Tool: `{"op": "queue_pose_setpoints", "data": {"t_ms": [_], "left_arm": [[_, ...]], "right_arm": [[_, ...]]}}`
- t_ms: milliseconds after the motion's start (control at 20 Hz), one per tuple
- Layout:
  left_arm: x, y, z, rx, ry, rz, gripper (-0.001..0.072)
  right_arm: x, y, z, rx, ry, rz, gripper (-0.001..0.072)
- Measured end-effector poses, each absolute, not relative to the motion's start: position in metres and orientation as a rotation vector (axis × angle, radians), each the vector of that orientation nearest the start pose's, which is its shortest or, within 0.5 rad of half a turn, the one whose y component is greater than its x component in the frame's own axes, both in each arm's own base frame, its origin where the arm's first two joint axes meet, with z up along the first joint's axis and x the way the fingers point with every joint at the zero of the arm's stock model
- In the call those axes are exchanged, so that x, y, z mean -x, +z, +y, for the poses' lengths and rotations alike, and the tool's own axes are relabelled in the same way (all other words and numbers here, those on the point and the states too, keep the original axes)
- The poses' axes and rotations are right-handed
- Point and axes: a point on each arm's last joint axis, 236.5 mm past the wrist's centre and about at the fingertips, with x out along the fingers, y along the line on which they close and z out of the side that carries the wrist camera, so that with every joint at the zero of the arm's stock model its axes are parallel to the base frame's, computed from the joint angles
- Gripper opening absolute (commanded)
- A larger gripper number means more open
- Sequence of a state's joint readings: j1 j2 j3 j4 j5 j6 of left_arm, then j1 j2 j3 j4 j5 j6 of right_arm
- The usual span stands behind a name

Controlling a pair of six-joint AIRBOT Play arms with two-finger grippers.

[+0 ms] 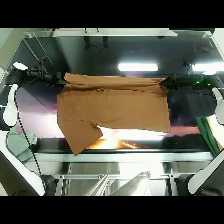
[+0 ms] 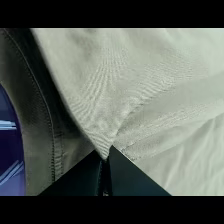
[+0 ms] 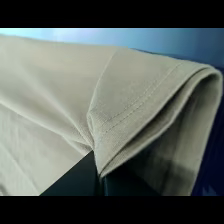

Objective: Fold the shirts.

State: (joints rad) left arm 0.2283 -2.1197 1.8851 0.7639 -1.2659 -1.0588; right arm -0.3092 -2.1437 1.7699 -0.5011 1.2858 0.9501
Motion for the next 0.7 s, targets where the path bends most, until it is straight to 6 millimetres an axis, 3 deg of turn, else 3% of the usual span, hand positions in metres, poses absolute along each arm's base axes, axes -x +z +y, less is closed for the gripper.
{"op": "queue_pose_setpoints", "data": {"t_ms": [50,100,150,200,500,700], "left_arm": [[-0.556,-0.075,-0.04,0.48,-0.564,1.16,0.0013],[-0.556,-0.076,-0.042,0.476,-0.566,1.16,0.0015],[-0.556,-0.076,-0.043,0.473,-0.567,1.162,0.0157],[-0.556,-0.076,-0.044,0.472,-0.568,1.162,0.0263],[-0.547,-0.072,-0.035,0.525,-0.554,1.2,0.0263],[-0.539,-0.046,0.002,0.585,-0.503,1.191,0.0263]], "right_arm": [[-0.551,-0.077,0.033,-0.745,0.64,1.073,0.0047],[-0.551,-0.078,0.034,-0.757,0.63,1.077,0.0194],[-0.552,-0.078,0.034,-0.761,0.624,1.078,0.0543],[-0.552,-0.078,0.034,-0.772,0.615,1.083,0.0695],[-0.538,-0.074,0.038,-0.805,0.658,1.132,0.0695],[-0.522,-0.068,0.022,-0.86,0.683,1.17,0.0695]]}}
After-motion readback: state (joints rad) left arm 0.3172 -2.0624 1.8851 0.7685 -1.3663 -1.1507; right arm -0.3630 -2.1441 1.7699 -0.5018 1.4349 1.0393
